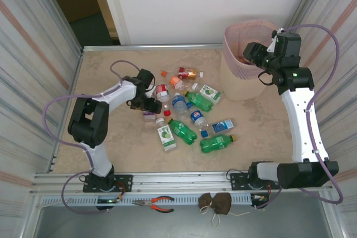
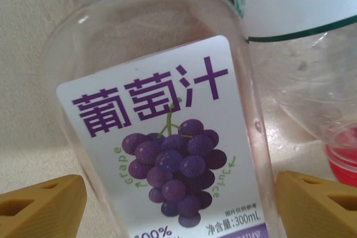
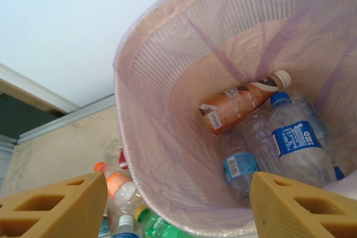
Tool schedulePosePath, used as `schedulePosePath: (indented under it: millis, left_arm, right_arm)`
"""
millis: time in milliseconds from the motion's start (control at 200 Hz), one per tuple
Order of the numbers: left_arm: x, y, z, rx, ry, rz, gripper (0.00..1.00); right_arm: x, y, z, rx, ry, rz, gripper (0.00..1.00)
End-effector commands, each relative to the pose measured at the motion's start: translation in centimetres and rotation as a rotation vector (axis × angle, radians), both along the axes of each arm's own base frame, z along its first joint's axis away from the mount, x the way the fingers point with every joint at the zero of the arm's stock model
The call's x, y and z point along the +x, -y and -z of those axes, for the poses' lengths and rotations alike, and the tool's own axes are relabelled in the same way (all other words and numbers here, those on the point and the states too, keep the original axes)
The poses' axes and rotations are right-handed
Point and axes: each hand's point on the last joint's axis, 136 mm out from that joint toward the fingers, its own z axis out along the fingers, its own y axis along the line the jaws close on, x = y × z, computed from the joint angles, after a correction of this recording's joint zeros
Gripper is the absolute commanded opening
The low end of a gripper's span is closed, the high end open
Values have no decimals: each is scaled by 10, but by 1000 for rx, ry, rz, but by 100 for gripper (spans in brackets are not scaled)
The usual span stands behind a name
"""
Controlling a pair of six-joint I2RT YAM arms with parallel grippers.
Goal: Put the plastic bottles in the bin
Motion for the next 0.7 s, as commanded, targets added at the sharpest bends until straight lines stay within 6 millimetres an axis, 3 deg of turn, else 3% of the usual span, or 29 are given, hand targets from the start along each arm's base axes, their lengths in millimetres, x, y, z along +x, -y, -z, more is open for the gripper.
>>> schedulePosePath:
  millis: [0, 240, 401, 551, 696]
  left_arm:
    - [-6, -3, 11, 4, -32, -11, 84]
    - [-12, -9, 18, 27, -44, -7, 78]
    - [-17, -15, 12, 25, -24, -14, 73]
    - [-18, -20, -9, 15, 30, -21, 69]
    - [-14, -18, -43, -31, 130, -5, 68]
  right_arm:
    - [-5, -6, -19, -2, 59, -28, 67]
    - [-6, -9, -23, 1, 71, -32, 67]
    - [-7, -11, -25, 0, 75, -37, 67]
    - [-9, -16, -30, 8, 90, -53, 67]
    - [-12, -26, -34, 48, 114, -95, 67]
